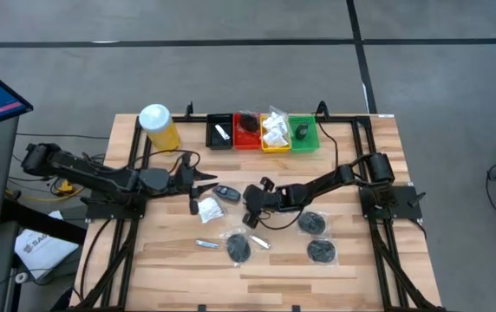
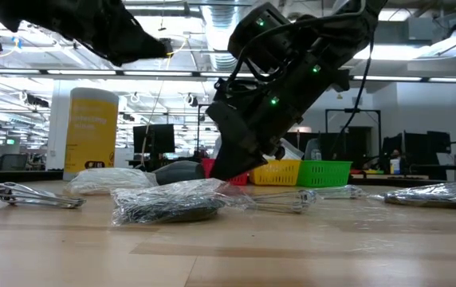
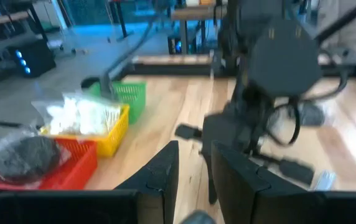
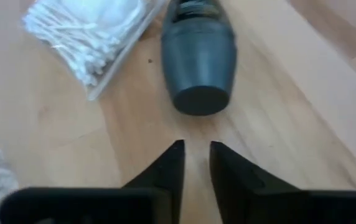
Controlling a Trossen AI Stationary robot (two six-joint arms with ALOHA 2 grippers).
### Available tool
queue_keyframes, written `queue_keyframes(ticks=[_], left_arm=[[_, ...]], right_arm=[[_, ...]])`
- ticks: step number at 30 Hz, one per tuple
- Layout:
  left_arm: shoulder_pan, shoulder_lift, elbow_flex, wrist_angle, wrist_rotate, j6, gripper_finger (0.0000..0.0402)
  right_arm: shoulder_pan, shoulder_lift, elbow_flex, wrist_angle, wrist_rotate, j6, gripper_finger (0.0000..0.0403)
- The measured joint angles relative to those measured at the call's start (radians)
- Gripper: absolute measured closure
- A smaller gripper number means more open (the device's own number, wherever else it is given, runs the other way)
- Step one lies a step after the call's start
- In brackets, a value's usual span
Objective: Pick & Place Travel size toiletries
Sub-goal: Put the deodorant into the green bin
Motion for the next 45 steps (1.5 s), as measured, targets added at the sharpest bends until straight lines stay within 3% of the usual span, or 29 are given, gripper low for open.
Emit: queue_keyframes(ticks=[8,15,21,26,29,39,45], left_arm=[[0.002,0.152,0.000,0.000,0.033,0.042,0.0308],[0.041,0.238,0.000,-0.001,0.146,0.052,0.0238],[0.073,0.349,0.000,0.015,0.147,0.053,0.0166],[0.105,0.419,0.000,0.052,0.182,0.054,0.0133],[0.125,0.438,0.000,0.061,0.184,0.059,0.0126],[0.233,0.486,0.000,0.088,0.354,0.106,0.0132],[0.270,0.551,0.000,0.101,0.400,0.135,0.0132]], right_arm=[[-0.001,0.000,0.000,0.010,-0.029,-0.026,0.0225],[-0.002,0.000,0.000,0.003,-0.032,-0.026,0.0161],[-0.002,-0.001,0.000,0.003,-0.032,-0.027,0.0153],[-0.002,-0.001,0.000,0.003,-0.032,-0.026,0.0154],[-0.002,-0.001,0.000,0.003,-0.032,-0.026,0.0154],[-0.002,-0.002,0.000,0.015,-0.032,-0.026,0.0154],[-0.002,-0.002,0.000,0.015,-0.032,-0.026,0.0154]])
